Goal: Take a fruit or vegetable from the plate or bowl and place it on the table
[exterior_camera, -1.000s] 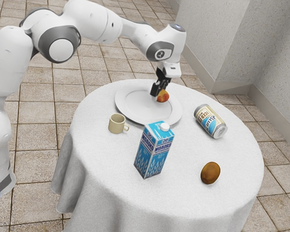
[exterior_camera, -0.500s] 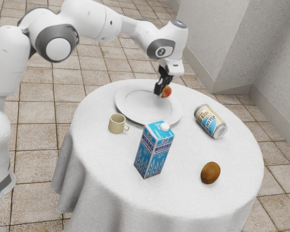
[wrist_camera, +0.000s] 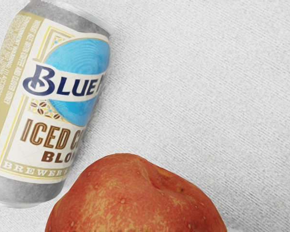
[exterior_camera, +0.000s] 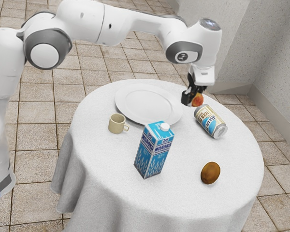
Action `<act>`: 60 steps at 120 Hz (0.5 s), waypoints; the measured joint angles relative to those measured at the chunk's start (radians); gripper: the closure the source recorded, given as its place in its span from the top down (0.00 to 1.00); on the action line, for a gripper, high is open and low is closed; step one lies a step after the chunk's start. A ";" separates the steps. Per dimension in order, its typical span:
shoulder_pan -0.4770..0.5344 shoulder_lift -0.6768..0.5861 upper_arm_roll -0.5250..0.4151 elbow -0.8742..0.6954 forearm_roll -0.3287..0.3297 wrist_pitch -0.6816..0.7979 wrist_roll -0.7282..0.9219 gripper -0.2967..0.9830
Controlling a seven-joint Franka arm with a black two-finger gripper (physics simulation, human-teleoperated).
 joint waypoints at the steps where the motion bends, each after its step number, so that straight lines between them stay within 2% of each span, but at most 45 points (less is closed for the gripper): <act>1: -0.005 0.003 0.000 0.002 0.001 -0.001 -0.002 0.41; 14: -0.044 0.044 -0.014 0.006 0.008 -0.011 -0.022 0.41; 48: -0.061 0.128 -0.076 -0.010 0.009 -0.024 -0.073 0.40; 60: -0.056 0.142 -0.083 -0.013 0.003 -0.028 -0.088 0.57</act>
